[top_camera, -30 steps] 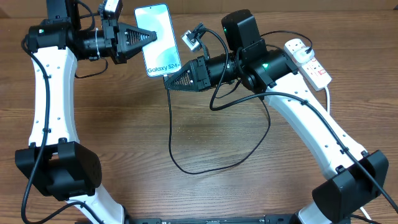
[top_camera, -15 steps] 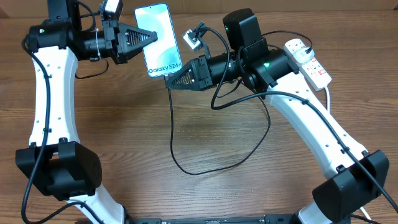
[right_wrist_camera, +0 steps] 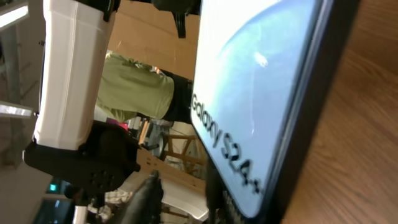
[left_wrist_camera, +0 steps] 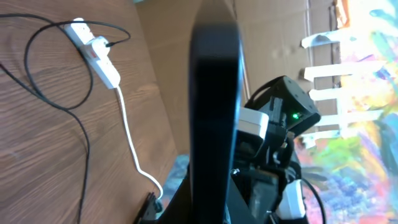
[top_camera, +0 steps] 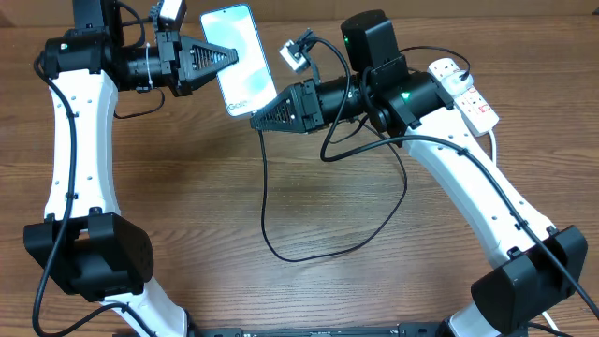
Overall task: Plug charger to phone and switch on socket
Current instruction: 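Release the plug and lower the phone toward the table with left gripper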
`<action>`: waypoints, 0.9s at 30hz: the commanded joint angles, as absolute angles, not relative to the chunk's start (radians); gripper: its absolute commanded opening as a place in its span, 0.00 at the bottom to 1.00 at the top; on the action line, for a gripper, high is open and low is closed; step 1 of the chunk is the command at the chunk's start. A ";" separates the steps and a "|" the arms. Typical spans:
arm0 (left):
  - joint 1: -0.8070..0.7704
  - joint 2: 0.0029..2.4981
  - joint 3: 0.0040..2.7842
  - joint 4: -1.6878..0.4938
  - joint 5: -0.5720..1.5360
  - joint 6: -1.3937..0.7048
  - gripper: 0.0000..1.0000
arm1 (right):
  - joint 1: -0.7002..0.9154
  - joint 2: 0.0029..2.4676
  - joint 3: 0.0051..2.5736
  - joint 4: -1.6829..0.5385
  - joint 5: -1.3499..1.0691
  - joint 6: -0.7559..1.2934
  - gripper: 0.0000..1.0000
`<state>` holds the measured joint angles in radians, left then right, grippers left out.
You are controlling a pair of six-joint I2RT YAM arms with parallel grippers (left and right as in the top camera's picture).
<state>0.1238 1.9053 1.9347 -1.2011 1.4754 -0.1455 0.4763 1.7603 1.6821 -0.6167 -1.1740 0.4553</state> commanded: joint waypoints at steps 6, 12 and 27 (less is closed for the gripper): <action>0.092 1.891 1.953 -1.185 1.350 -0.160 0.04 | 0.463 1.728 1.703 -0.687 -1.003 0.446 0.85; 0.091 1.891 1.953 -1.138 1.278 -0.196 0.04 | 0.462 1.728 1.703 -0.807 -0.771 0.446 0.95; -0.001 2.061 1.953 -1.154 1.035 -0.157 0.04 | 0.365 1.728 1.703 -1.085 -0.297 0.445 0.98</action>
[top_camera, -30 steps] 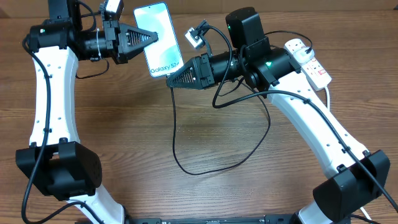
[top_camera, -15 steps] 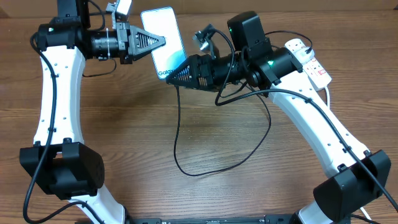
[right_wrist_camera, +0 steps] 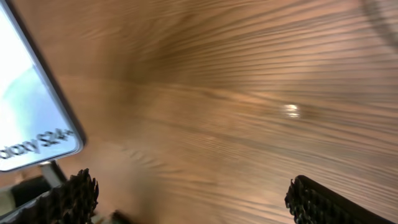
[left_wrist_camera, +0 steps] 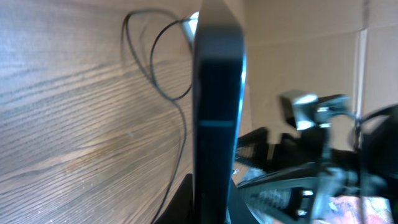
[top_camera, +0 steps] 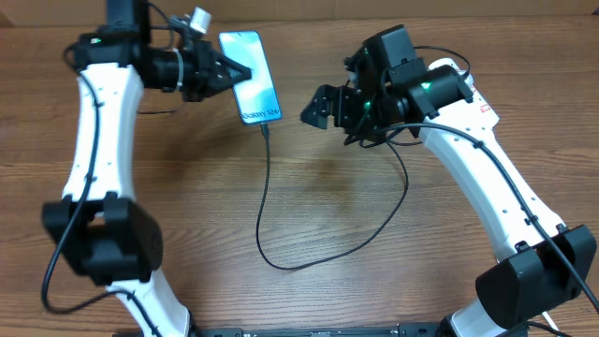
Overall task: Plug charger to phone and switch on socket
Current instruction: 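Release the plug and lower the phone toward the table with left gripper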
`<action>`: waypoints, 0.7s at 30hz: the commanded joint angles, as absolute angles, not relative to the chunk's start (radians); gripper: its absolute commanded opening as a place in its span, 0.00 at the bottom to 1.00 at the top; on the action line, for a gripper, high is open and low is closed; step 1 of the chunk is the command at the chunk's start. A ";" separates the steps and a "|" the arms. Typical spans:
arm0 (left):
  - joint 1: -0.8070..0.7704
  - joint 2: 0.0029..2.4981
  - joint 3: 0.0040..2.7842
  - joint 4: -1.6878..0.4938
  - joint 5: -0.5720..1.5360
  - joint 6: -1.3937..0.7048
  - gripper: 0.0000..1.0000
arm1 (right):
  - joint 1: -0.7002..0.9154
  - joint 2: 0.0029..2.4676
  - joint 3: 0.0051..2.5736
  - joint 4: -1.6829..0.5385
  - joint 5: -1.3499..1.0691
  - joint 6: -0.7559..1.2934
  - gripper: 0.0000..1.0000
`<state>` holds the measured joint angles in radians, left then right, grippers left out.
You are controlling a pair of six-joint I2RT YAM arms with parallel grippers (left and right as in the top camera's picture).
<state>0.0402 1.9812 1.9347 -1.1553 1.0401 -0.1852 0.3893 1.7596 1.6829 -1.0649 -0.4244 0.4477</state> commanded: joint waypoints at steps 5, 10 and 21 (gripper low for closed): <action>-0.069 2.158 1.953 -1.111 0.958 -0.154 0.04 | 0.314 1.728 1.702 -1.134 -0.266 0.445 0.98; -0.122 2.232 1.953 -1.038 0.860 -0.161 0.04 | 0.276 1.728 1.701 -1.147 -0.265 0.445 1.00; -0.150 2.336 1.953 -1.013 0.725 -0.252 0.04 | 0.271 1.728 1.701 -1.153 -0.254 0.442 1.00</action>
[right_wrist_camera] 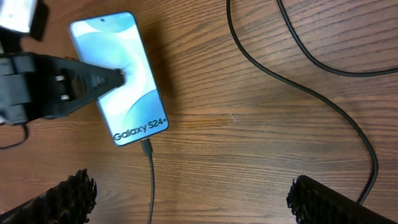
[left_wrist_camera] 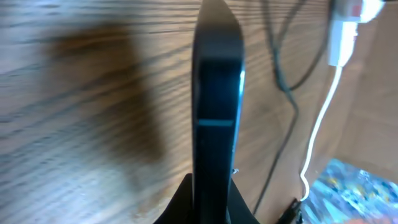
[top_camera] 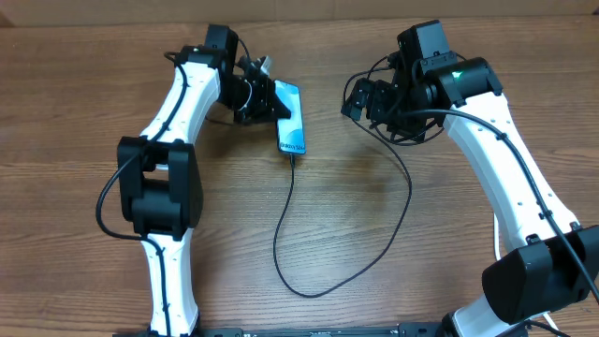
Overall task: Plug charger to phone and switch on socket
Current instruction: 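Release the plug and lower the phone toward the table with left gripper, then lay the phone flat on the table and open the left gripper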
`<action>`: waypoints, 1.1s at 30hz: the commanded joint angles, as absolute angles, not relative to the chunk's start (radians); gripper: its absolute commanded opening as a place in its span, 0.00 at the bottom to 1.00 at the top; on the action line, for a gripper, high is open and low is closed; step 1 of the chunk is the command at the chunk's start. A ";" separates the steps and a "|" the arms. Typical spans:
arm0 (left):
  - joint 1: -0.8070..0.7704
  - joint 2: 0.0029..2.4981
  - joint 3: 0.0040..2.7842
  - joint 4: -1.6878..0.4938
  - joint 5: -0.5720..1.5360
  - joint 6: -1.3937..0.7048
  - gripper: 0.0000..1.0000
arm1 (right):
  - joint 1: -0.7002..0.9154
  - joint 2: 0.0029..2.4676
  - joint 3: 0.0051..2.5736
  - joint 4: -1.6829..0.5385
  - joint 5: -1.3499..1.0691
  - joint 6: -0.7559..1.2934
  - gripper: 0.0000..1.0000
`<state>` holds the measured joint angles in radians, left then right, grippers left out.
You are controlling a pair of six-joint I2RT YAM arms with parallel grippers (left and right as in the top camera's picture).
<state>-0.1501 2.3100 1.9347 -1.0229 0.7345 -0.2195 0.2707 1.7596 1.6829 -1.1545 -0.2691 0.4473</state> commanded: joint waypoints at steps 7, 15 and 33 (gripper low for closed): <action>-0.150 2.351 1.953 -0.988 0.721 -0.271 0.04 | 0.271 1.728 1.679 -1.134 -0.255 0.442 1.00; -0.151 2.351 1.953 -0.968 0.671 -0.315 0.04 | 0.272 1.728 1.648 -1.113 -0.256 0.442 1.00; -0.183 2.351 1.952 -0.963 0.586 -0.319 0.04 | 0.272 1.728 1.648 -1.109 -0.256 0.443 1.00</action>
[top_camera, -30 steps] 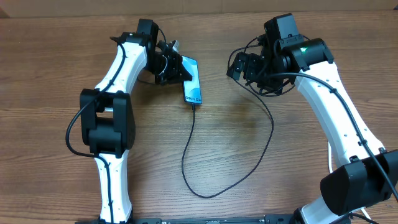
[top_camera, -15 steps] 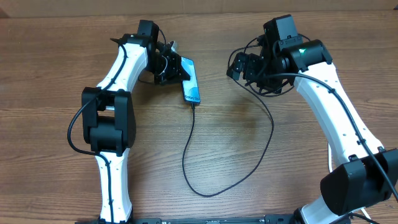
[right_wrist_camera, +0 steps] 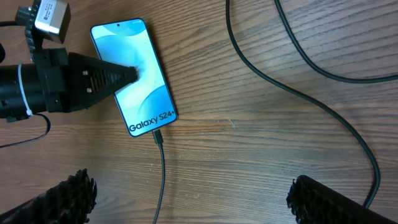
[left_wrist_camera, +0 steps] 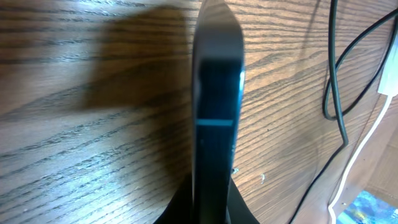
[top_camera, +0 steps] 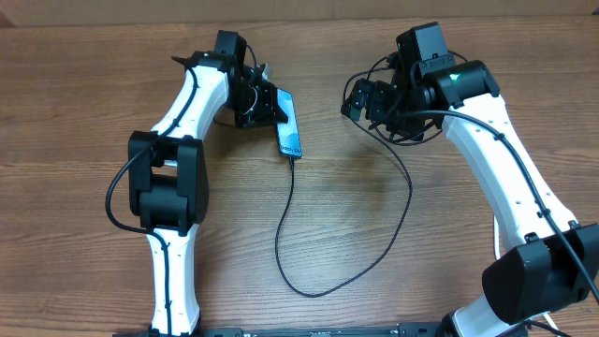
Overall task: Plug charger to phone and switch on socket
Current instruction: 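Lay the phone flat on the table and open the left gripper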
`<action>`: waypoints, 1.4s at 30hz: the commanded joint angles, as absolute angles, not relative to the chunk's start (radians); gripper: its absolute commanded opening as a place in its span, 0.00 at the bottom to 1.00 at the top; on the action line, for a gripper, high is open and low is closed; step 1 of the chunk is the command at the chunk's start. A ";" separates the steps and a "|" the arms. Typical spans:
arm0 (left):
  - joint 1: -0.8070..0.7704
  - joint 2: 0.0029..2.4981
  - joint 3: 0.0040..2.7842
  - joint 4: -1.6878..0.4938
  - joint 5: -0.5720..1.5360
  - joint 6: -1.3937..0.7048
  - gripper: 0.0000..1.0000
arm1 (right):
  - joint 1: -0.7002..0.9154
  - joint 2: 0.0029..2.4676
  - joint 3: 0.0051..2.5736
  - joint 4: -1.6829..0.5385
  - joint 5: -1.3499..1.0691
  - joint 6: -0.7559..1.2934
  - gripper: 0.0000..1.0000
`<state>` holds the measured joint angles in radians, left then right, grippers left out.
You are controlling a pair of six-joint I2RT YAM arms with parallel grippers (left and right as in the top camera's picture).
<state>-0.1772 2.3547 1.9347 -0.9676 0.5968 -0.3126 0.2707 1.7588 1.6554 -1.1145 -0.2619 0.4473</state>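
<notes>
The phone (right_wrist_camera: 134, 78), with a light blue screen reading Galaxy S24+, is face up low over the wooden table (top_camera: 112, 56). My left gripper (top_camera: 273, 105) is shut on its long edge. In the left wrist view the phone (left_wrist_camera: 216, 93) shows edge-on between the fingers. The black charger cable (top_camera: 290, 201) is plugged into the phone's lower end (right_wrist_camera: 158, 137). It loops across the table toward the right arm. My right gripper (right_wrist_camera: 196, 205) hangs open above the table, right of the phone, with nothing in it. Only a white corner of the socket strip (left_wrist_camera: 392, 81) shows.
A white lead (left_wrist_camera: 351, 162) runs from the strip along the table's far side. More loops of black cable (right_wrist_camera: 298, 62) lie under the right arm. Whether the phone touches the wood cannot be told.
The left gripper and the phone have shifted slightly, and the left wrist view now shows the table closer. The right gripper is open in the same place.
First the left gripper held the phone high, with the right gripper at the phone's lower end. Then the right gripper was away and open, and the cable hung plugged into the phone. Later the phone was down near the table, where it still is.
</notes>
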 commanded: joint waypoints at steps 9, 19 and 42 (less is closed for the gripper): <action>-0.183 2.351 1.952 -0.968 0.564 -0.318 0.04 | 0.272 1.728 1.648 -1.110 -0.256 0.442 1.00; -0.183 2.351 1.952 -0.979 0.515 -0.319 0.11 | 0.274 1.728 1.648 -1.110 -0.256 0.442 1.00; -0.183 2.351 1.952 -1.028 0.361 -0.318 0.17 | 0.274 1.728 1.648 -1.113 -0.275 0.442 1.00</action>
<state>-0.1772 2.3547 1.9350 -1.0183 0.4255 -0.3157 0.2707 1.7588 1.6554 -1.1152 -0.2642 0.4473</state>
